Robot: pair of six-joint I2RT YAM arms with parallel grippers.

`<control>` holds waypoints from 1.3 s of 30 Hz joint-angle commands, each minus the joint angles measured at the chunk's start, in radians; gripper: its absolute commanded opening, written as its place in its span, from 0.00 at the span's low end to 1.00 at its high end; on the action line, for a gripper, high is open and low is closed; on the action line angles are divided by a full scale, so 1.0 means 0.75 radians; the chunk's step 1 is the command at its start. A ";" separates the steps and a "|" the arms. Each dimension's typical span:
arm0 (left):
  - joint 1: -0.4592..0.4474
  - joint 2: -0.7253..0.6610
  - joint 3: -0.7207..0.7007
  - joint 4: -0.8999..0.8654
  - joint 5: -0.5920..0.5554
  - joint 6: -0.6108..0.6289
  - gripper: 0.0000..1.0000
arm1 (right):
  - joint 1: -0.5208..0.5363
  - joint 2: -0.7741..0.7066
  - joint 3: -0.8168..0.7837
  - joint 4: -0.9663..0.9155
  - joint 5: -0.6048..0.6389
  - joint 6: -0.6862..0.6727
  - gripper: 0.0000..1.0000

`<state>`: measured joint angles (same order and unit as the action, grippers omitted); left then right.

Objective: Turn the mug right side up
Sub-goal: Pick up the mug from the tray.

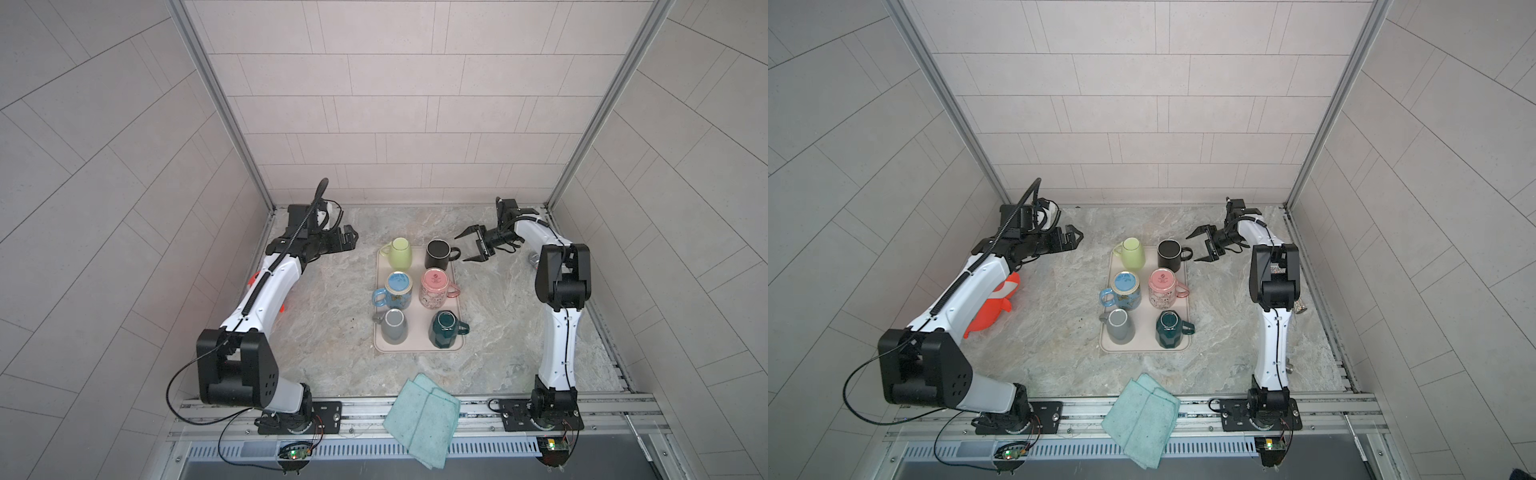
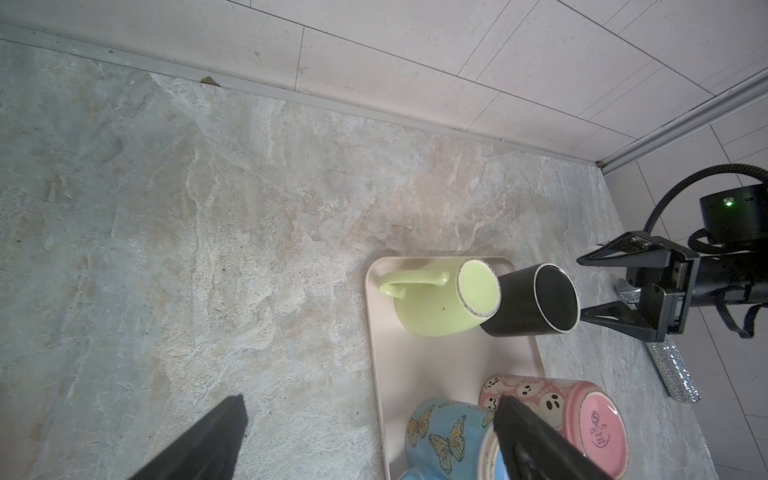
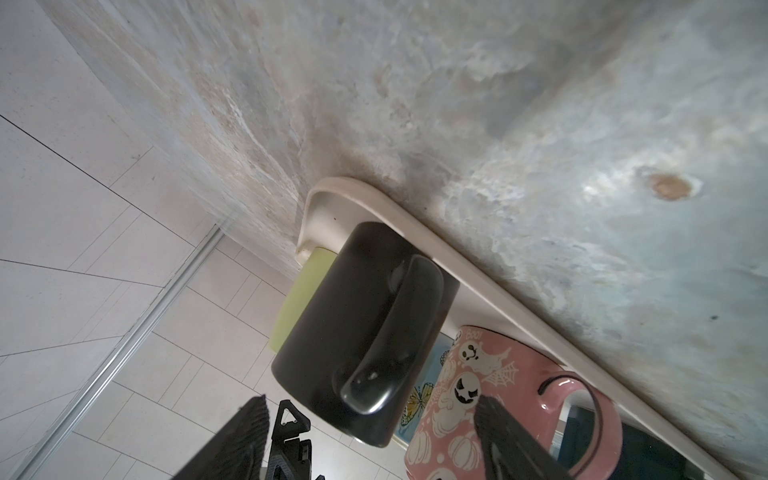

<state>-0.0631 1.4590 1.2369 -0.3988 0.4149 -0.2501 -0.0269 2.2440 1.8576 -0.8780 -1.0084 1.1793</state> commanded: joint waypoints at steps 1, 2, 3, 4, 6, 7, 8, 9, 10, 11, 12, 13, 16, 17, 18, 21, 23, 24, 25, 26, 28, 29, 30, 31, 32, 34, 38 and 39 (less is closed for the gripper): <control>0.008 0.006 0.037 -0.010 -0.013 0.018 1.00 | 0.029 0.011 0.007 0.011 -0.003 0.050 0.78; 0.008 0.009 0.036 -0.010 -0.012 0.018 1.00 | 0.035 0.014 0.007 0.038 -0.007 0.070 0.77; 0.008 0.010 0.036 -0.010 -0.013 0.018 1.00 | 0.042 0.018 0.006 0.060 -0.012 0.087 0.76; 0.008 0.008 0.036 -0.011 -0.013 0.020 1.00 | 0.050 0.023 0.008 0.084 -0.018 0.107 0.73; 0.008 0.007 0.034 -0.013 -0.019 0.024 1.00 | 0.060 0.032 0.021 0.103 -0.022 0.130 0.70; 0.009 0.007 0.032 -0.015 -0.023 0.027 1.00 | 0.062 0.040 0.030 0.100 -0.019 0.132 0.69; 0.009 0.007 0.035 -0.020 -0.028 0.031 1.00 | 0.062 0.044 0.035 0.094 -0.016 0.131 0.68; 0.010 0.004 0.034 -0.022 -0.030 0.034 1.00 | 0.062 0.047 0.037 0.094 -0.013 0.131 0.68; 0.010 0.004 0.034 -0.025 -0.033 0.037 1.00 | 0.062 0.052 0.039 0.095 -0.013 0.133 0.66; 0.008 0.004 0.034 -0.025 -0.034 0.037 1.00 | 0.062 0.054 0.041 0.095 -0.012 0.133 0.66; 0.010 0.004 0.032 -0.027 -0.036 0.039 1.00 | 0.062 0.054 0.041 0.095 -0.008 0.133 0.66; 0.010 0.002 0.033 -0.027 -0.036 0.039 1.00 | 0.062 0.055 0.040 0.093 -0.006 0.133 0.65; 0.011 -0.002 0.030 -0.028 -0.032 0.038 1.00 | 0.062 0.060 0.039 0.077 -0.005 0.124 0.66; 0.009 -0.002 0.031 -0.026 -0.033 0.039 1.00 | 0.062 0.063 0.039 0.067 -0.005 0.119 0.66; 0.010 -0.001 0.028 -0.025 -0.034 0.039 1.00 | 0.061 0.066 0.037 0.065 -0.002 0.115 0.65; 0.010 -0.004 0.028 -0.023 -0.032 0.039 1.00 | 0.062 0.073 0.039 0.060 0.001 0.112 0.65; 0.010 -0.005 0.028 -0.024 -0.032 0.039 1.00 | 0.062 0.075 0.042 0.056 0.001 0.111 0.62; 0.010 -0.005 0.029 -0.024 -0.032 0.040 1.00 | 0.062 0.075 0.045 0.055 0.001 0.109 0.59; 0.010 -0.005 0.027 -0.023 -0.033 0.039 1.00 | 0.062 0.075 0.047 0.047 -0.001 0.107 0.57; 0.009 -0.006 0.026 -0.022 -0.032 0.040 1.00 | 0.062 0.075 0.048 0.040 -0.001 0.101 0.55; 0.009 -0.005 0.026 -0.022 -0.032 0.039 1.00 | 0.064 0.077 0.048 0.017 0.002 0.083 0.53; 0.008 -0.004 0.025 -0.023 -0.034 0.039 1.00 | 0.064 0.075 0.046 0.011 0.003 0.075 0.53; 0.008 -0.005 0.024 -0.023 -0.032 0.041 1.00 | 0.066 0.075 0.040 0.009 0.003 0.072 0.53; 0.010 -0.007 0.024 -0.023 -0.033 0.040 1.00 | 0.066 0.076 0.035 0.009 0.003 0.068 0.52; 0.010 -0.007 0.024 -0.023 -0.032 0.040 1.00 | 0.067 0.079 0.033 0.009 0.003 0.067 0.51; 0.010 -0.006 0.022 -0.023 -0.030 0.039 1.00 | 0.070 0.085 0.031 0.009 -0.001 0.065 0.48; 0.010 -0.011 0.020 -0.027 -0.036 0.047 1.00 | 0.074 0.094 0.031 -0.001 0.000 0.059 0.48; 0.010 -0.009 0.020 -0.027 -0.037 0.047 1.00 | 0.075 0.096 0.033 0.000 0.000 0.058 0.47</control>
<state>-0.0612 1.4590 1.2369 -0.4099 0.3958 -0.2295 0.0216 2.2967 1.8709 -0.8406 -1.0203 1.2247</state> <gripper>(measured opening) 0.998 0.477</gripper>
